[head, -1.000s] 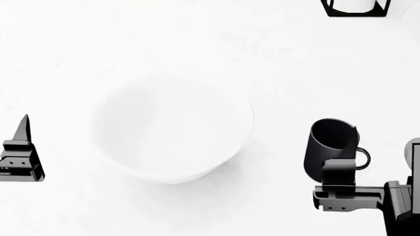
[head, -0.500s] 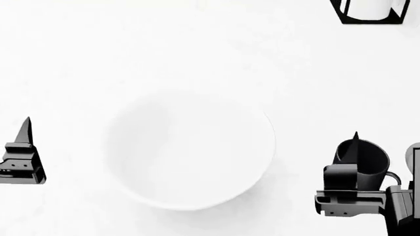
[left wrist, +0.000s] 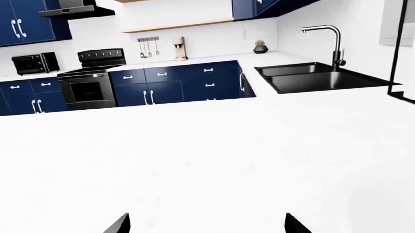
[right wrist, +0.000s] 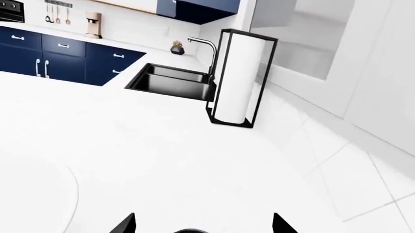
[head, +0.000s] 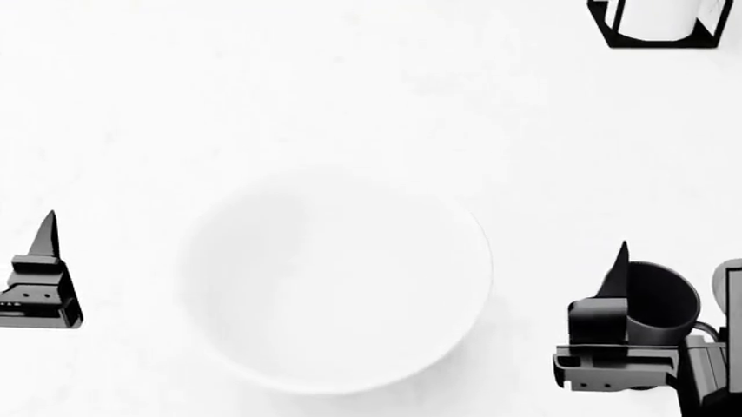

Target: Place the cup inside the bowl on the dining table and move the bowl to any counter.

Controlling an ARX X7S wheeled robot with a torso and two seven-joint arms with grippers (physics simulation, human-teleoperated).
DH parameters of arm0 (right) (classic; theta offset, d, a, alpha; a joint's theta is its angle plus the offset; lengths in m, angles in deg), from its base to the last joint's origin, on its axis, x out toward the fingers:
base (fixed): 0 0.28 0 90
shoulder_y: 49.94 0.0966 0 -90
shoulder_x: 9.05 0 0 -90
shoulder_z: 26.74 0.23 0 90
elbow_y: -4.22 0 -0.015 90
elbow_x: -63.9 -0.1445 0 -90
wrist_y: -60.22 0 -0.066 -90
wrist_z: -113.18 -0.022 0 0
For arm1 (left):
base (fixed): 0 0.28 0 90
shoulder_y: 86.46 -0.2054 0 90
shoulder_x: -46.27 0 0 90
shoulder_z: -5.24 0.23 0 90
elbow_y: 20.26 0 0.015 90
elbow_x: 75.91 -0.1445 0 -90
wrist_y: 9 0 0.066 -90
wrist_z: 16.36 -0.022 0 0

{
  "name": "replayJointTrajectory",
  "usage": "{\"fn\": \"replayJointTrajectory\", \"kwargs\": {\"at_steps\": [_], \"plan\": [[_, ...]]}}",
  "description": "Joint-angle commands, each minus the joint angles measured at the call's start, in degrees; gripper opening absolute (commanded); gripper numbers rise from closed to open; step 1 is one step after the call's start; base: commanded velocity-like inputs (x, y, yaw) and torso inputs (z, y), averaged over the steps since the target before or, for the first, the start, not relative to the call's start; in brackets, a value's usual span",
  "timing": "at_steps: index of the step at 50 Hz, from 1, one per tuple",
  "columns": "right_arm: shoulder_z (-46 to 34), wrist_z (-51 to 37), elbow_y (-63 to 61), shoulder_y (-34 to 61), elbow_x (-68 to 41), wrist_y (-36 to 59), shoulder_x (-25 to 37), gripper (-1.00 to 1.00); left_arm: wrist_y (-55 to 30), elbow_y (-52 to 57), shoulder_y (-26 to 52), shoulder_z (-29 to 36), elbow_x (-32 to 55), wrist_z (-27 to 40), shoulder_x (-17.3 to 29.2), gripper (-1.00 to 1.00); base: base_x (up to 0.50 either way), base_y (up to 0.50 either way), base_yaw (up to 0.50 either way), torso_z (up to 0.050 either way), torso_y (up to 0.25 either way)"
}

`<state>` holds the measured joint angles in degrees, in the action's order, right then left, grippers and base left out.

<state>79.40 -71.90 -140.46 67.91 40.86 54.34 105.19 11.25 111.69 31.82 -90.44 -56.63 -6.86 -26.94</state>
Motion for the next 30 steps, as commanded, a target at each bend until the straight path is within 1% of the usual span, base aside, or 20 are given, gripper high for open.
{"fn": "replayJointTrajectory", "kwargs": {"at_steps": [1, 8, 10, 11, 12, 13, 14, 15, 16, 17, 18, 20, 22, 25, 27, 28, 30], "plan": [[0.7, 0.0, -0.4, -0.5, -0.7, 0.3, 0.1, 1.0, 0.9, -0.4, -0.3, 0.9, 0.5, -0.1, -0.3, 1.0, 0.06, 0.0, 0.0, 0.0, 0.0], [0.9, -0.1, -0.1, 0.1, -1.4, 1.2, -0.2, 1.0, 1.2, -0.4, -0.6, 1.4, 0.3, 0.3, -0.2, 1.0, 0.01, 0.0, 0.0, 0.0, 0.0], [1.3, 0.1, -0.2, 0.6, -2.0, 2.5, -0.3, 1.0, 1.2, -0.4, -1.0, 0.7, 0.6, -0.1, 0.3, 1.0, 0.0, 0.0, 0.0, 0.0, 0.0], [2.1, 0.7, 0.0, 1.3, -3.6, 5.6, -0.5, 1.0, 1.0, -0.1, -1.3, -0.8, 1.1, -0.9, 1.0, 1.0, 0.0, 0.0, 0.0, 0.0, 0.0], [1.7, -0.1, -0.1, 1.2, -4.1, 5.7, 0.1, 1.0, 1.1, -0.1, -1.3, -0.9, 1.2, -1.0, 1.1, 1.0, 0.0, 0.0, 0.0, 0.0, 0.0], [2.5, -1.6, 0.7, 1.0, -7.3, 5.8, 0.7, 1.0, 1.2, -0.3, -1.2, -0.6, 1.0, -0.8, 1.0, 1.0, 0.0, 0.0, 0.0, 0.0, 0.0], [3.4, -5.2, 1.6, 1.0, -13.1, 5.8, 2.3, 1.0, 1.3, -0.4, -1.3, -0.6, 1.0, -0.8, 1.0, 1.0, 0.0, 0.0, 0.0, 0.0, 0.0], [4.1, -12.5, 4.3, 0.9, -21.7, 5.8, 5.3, 1.0, 1.4, -0.5, -1.2, -0.3, 1.0, -0.6, 0.9, 1.0, 0.0, 0.0, 0.0, 0.0, 0.0], [4.5, -18.1, 5.5, 1.5, -30.3, 5.8, 7.0, 1.0, 1.4, -0.5, -1.2, -0.4, 1.0, -0.7, 0.9, 1.0, 0.0, 0.0, 0.0, 0.0, 0.0], [5.3, -22.0, 6.3, 2.3, -35.5, 5.8, 8.1, 1.0, 1.2, -0.4, -1.2, -0.4, 1.1, -0.7, 1.0, 1.0, 0.0, 0.0, 0.0, 0.0, 0.0], [4.6, -27.1, 8.1, 2.8, -40.1, 5.8, 10.1, 1.0, 1.7, -0.7, -1.4, -0.3, 1.0, -0.7, 1.0, 1.0, 0.0, 0.0, 0.0, 0.0, 0.0], [3.7, -31.7, 10.1, 4.2, -47.2, 5.7, 12.5, 1.0, 1.7, -0.8, -1.4, -0.3, 1.0, -0.7, 1.1, 1.0, 0.0, 0.0, 0.0, 0.0, 0.0], [0.3, -39.9, 14.4, 7.4, -58.6, 5.6, 17.5, 1.0, 1.5, -0.7, -1.1, -0.4, 1.1, -0.7, 1.3, 1.0, 0.0, 0.0, 0.0, 0.0, 0.0], [-3.3, -48.4, 19.6, 12.4, -71.0, 4.1, 22.4, 1.0, 1.2, -0.7, -0.8, -0.4, 1.2, -0.5, 1.3, 1.0, 0.0, 0.0, 0.0, 0.0, 0.0], [-6.8, -52.3, 23.0, 15.4, -78.0, 2.9, 25.4, 1.0, 1.4, -0.9, -0.7, 0.1, 1.0, -0.1, 1.0, 1.0, 0.0, 0.0, 0.0, 0.0, 0.0], [-9.0, -53.0, 24.2, 16.7, -79.9, 3.1, 26.5, 1.0, 1.4, -0.9, -0.7, 0.2, 1.0, -0.1, 1.0, 1.0, 0.0, 0.0, 0.0, 0.0, 0.0], [-10.4, -53.0, 26.2, 17.9, -80.9, 2.5, 27.1, 1.0, 1.5, -0.9, -0.7, 0.2, 1.0, -0.1, 1.0, 1.0, 0.0, 0.0, 0.0, 0.0, 0.0]]}}
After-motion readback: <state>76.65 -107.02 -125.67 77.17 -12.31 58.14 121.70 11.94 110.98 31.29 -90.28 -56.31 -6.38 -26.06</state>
